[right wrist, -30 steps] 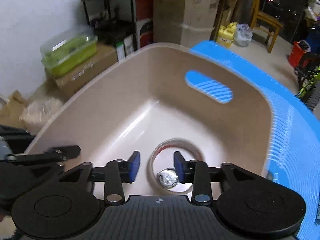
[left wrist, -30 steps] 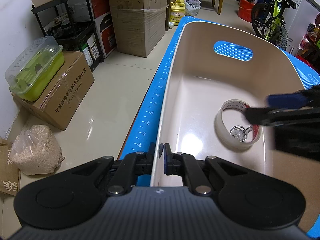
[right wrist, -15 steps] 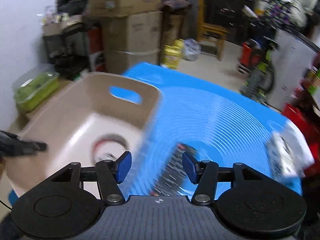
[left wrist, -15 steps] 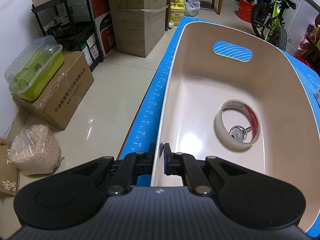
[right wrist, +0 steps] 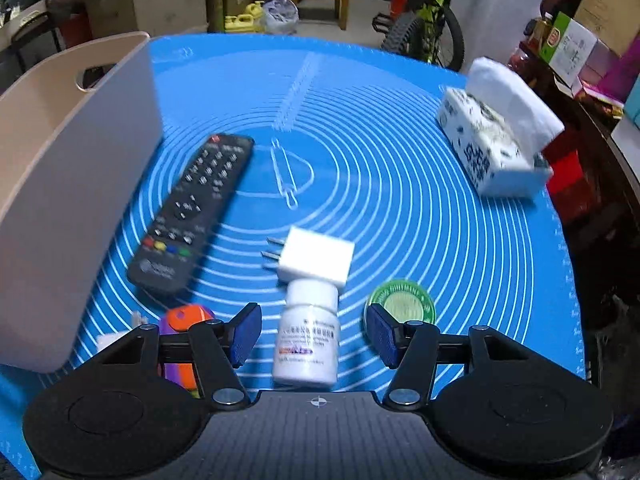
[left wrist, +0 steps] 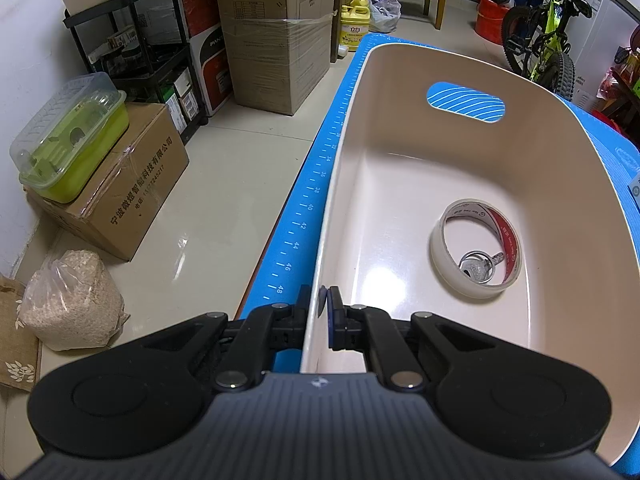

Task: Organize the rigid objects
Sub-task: 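Grasp the white pill bottle with the right gripper and lift it, then lower the pill bottle into the tape roll and open the right gripper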

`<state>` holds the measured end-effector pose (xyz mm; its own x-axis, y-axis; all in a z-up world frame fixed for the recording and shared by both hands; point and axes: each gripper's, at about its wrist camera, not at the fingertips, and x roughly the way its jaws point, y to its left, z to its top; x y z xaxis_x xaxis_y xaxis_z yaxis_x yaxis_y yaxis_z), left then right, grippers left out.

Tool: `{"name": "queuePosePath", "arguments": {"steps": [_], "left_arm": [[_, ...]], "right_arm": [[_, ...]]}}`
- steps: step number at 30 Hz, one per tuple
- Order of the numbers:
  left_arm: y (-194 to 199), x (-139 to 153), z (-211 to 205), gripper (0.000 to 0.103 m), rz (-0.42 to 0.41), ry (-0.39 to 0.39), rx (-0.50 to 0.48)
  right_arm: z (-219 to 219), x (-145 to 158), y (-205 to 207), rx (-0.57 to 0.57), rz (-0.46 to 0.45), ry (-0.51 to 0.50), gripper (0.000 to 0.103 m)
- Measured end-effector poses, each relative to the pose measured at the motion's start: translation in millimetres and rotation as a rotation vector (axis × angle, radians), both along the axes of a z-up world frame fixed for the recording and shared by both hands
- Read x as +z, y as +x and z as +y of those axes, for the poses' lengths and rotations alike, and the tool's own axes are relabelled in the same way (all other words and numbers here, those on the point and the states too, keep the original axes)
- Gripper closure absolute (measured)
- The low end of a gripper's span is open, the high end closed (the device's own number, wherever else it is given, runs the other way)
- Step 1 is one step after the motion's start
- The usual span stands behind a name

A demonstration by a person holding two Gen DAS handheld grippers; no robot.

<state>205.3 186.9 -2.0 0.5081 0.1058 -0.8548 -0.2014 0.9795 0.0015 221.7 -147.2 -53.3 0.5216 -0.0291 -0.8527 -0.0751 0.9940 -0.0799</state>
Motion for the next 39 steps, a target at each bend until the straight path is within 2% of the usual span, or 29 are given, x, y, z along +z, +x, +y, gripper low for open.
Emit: {"name": "queuePosePath", "arguments": {"steps": [3,6,7,11,15,21,25,29,33,39], "left_arm": [[0,0,0,0.094,0.000,0.000,0.000],[0,0,0,0.094,0.000,0.000,0.000],[0,0,0,0.094,0.000,0.000,0.000],[0,0,0,0.094,0.000,0.000,0.000],[0,0,0,0.094,0.000,0.000,0.000],[0,0,0,0.094,0.000,0.000,0.000],[0,0,0,0.094,0.000,0.001,0.000],[0,0,0,0.094,0.000,0.001,0.000],[0,0,0,0.094,0.001,0.000,0.000],[1,0,0,0.094,0.000,-0.001,0.000]], "right_arm": [[1,-9,3,-0.005,0.007,-0.008,0.040],[3,-14,7,-0.001,0.022,-0.007,0.051],[5,-15,7,0.002,0.024,-0.010,0.058],[10,-12,5,0.020,-0.003,-0.031,0.059],[14,8,4,0.018,-0.064,-0.036,0.059],[31,62,8,0.038,-0.206,-0.003,0.059],[58,96,14,0.110,-0.295,0.045,0.059],[102,113,26,0.229,-0.325,0.071,0.059],[149,112,43,0.339,-0.317,0.063,0.059],[207,82,70,0.444,-0.219,0.019,0.059]]}}
